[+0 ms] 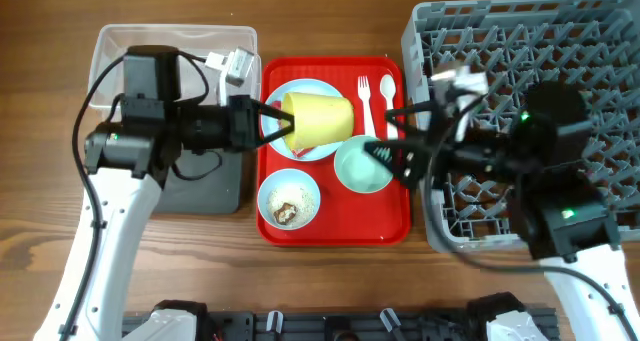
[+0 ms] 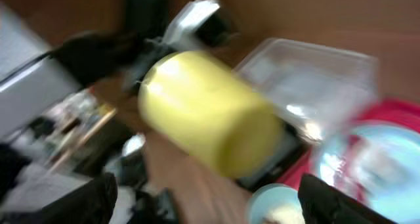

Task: Sort waste into correct bins and load items into the dishwasher rack
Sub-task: 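Hand the yellow cup from the left gripper to the right gripper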

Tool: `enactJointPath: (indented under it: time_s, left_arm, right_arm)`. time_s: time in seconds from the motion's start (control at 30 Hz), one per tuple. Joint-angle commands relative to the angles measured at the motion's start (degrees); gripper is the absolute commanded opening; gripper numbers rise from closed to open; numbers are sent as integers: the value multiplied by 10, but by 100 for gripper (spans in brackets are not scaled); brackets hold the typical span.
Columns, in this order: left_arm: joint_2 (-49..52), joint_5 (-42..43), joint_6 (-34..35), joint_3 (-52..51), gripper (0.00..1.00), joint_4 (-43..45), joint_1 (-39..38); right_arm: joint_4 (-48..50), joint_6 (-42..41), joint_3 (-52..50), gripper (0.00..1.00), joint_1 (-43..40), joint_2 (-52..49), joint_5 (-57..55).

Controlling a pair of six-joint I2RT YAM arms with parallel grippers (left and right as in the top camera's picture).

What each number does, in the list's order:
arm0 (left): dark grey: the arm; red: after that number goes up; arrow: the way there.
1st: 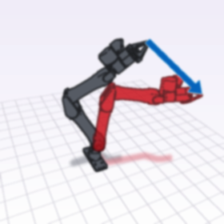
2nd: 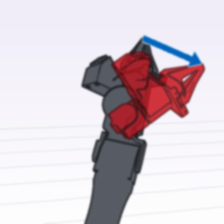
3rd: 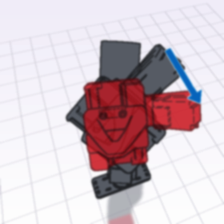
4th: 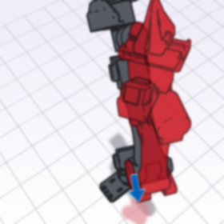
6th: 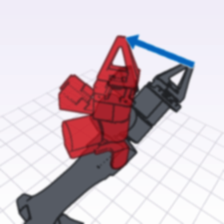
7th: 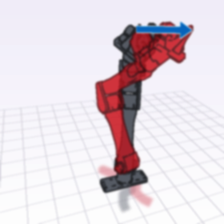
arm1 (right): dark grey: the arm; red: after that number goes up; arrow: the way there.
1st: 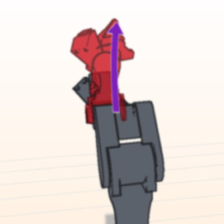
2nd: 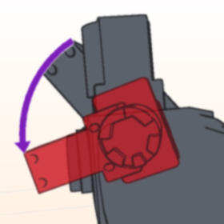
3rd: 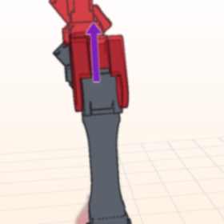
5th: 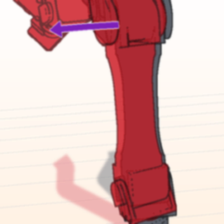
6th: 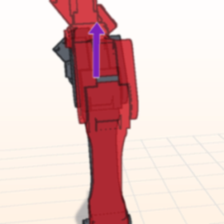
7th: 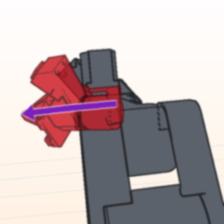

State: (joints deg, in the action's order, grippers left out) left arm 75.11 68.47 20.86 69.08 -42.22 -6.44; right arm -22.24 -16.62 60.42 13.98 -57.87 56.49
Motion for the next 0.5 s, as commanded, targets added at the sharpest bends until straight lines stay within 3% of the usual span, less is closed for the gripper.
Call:
enactJointPath:
  time_s: [0.0,0.47]
  left_arm:
    - [-2,167,-11,4,4,11,3]
    - [-2,187,-10,4,4,14,-22]
  right_arm:
    - [67,1,7,90,81,-11,63]
    - [144,-31,7,90,82,-73,16]
